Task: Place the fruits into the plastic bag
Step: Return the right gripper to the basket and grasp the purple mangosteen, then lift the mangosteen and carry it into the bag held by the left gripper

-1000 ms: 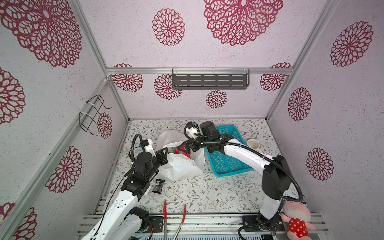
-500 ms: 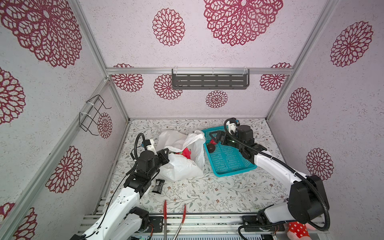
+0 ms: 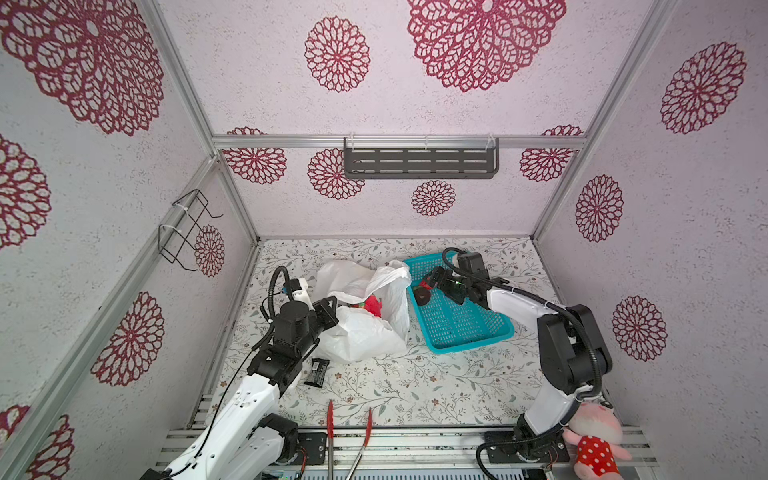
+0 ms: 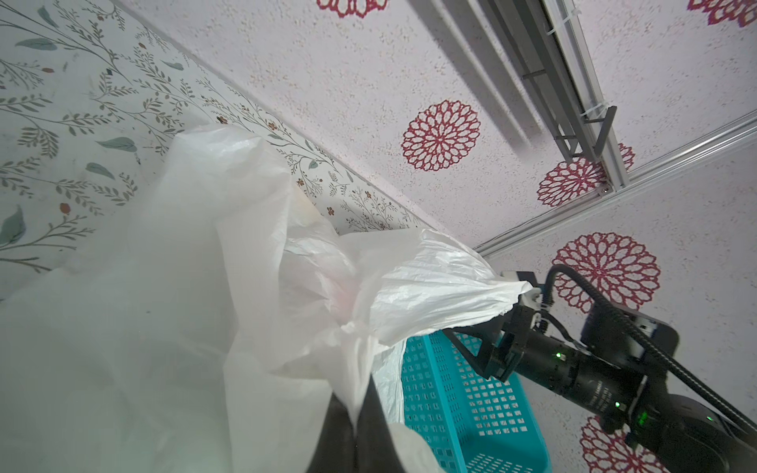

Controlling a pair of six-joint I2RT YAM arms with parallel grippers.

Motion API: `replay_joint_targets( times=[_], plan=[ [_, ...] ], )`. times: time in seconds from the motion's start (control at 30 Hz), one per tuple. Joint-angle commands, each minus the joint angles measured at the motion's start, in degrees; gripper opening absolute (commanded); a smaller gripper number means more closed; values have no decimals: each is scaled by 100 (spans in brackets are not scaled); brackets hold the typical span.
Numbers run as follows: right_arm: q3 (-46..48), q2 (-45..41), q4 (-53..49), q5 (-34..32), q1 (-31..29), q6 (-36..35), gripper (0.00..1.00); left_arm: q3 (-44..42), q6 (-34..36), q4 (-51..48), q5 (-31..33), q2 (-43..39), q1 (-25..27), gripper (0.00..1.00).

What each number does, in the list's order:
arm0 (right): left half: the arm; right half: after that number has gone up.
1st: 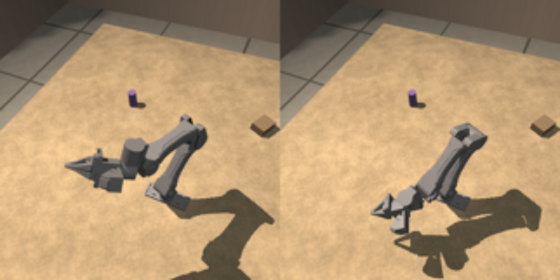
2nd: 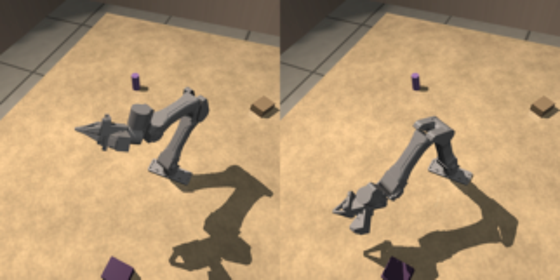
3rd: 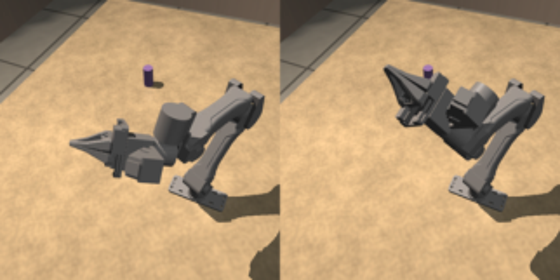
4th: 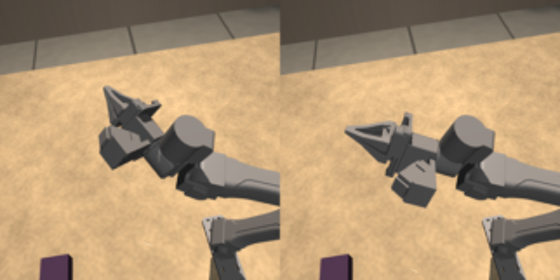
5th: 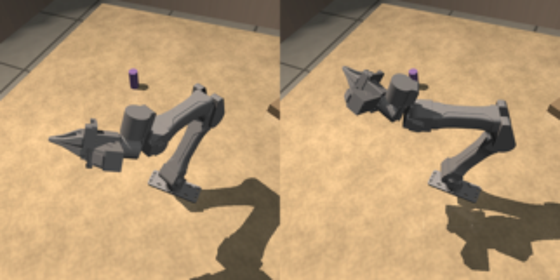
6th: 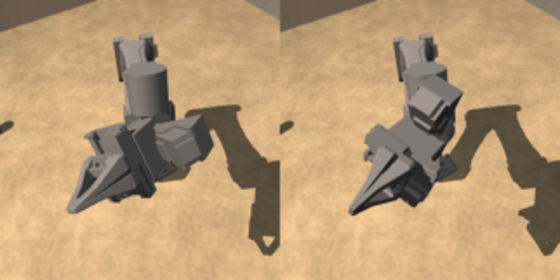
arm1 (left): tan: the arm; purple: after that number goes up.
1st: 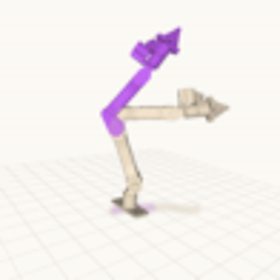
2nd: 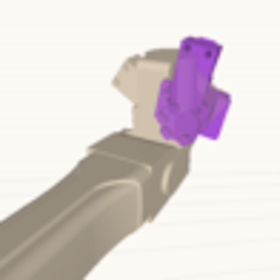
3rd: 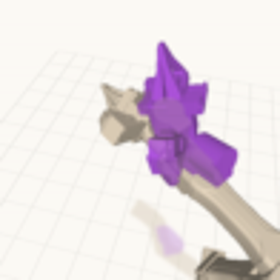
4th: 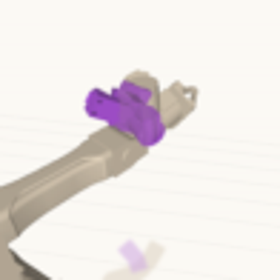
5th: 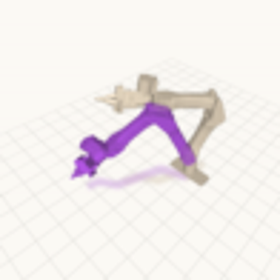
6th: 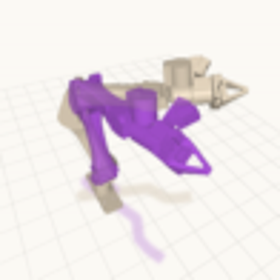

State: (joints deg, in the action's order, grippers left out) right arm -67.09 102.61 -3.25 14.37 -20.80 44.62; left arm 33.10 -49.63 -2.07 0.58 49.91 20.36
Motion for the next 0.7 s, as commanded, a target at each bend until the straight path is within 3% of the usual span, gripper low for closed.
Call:
replay_joint_targets(
  times=[0.0, 0.3, 0.6, 0.67],
  plan=[
    [-238, 110, -264, 317, -19, 170, 94, 18, -37, 97, 73, -19, 38, 0],
    [-355, 759, 2, 732, -51, 543, 93, 74, -33, 88, 74, 28, 40, 0],
    [-641, 1195, -26, 572, -213, 734, 87, 131, -13, 57, 79, 11, 39, 0],
    [-673, 1210, -61, 456, -225, 730, 82, 157, -12, 27, 47, 32, 40, 0]
  ],
)
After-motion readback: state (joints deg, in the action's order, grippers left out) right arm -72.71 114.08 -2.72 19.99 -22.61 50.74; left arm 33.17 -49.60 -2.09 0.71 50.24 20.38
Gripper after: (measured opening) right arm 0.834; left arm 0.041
